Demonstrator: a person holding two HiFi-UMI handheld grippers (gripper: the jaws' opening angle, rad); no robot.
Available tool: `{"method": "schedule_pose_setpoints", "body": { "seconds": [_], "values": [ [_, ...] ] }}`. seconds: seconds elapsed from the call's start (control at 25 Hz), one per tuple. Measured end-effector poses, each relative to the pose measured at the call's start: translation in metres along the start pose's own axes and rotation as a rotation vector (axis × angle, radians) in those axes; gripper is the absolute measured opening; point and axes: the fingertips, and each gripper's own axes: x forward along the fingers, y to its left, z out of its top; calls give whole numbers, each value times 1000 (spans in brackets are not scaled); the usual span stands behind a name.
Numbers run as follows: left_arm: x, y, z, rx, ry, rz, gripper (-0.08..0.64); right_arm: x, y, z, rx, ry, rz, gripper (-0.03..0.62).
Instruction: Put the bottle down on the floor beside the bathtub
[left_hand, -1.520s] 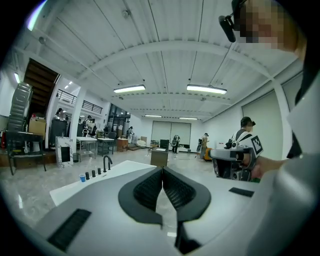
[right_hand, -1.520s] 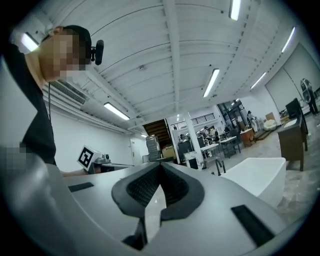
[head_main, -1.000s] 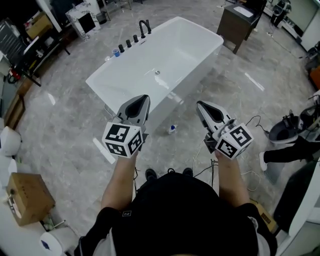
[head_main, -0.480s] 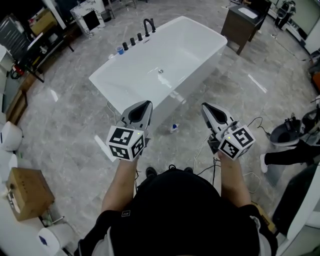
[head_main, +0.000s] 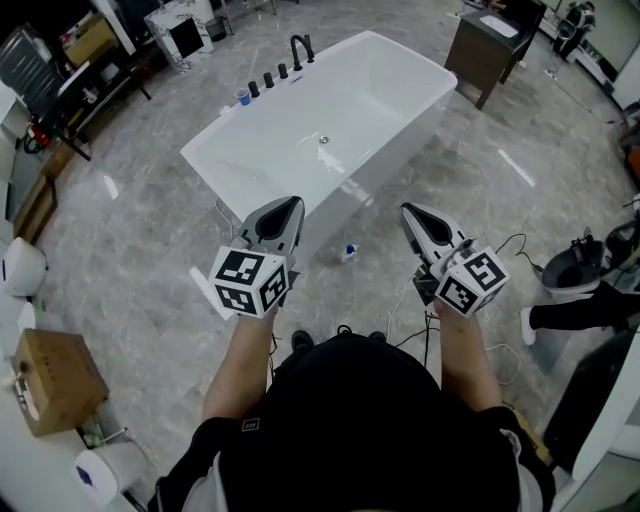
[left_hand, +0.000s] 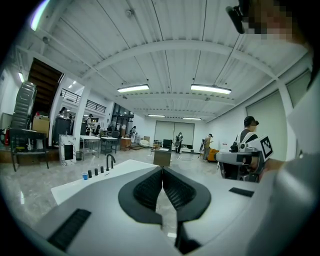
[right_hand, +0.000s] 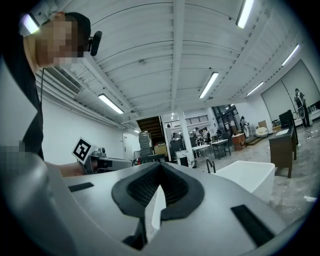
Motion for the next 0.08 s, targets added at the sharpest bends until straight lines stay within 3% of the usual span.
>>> {"method": "schedule_pose_setpoints", "body": {
  "seconds": [0.08],
  "values": [
    [-1,-1,-1,-2,1,0,17,-2,-1,-2,-2,-4,7,28]
  ]
}}
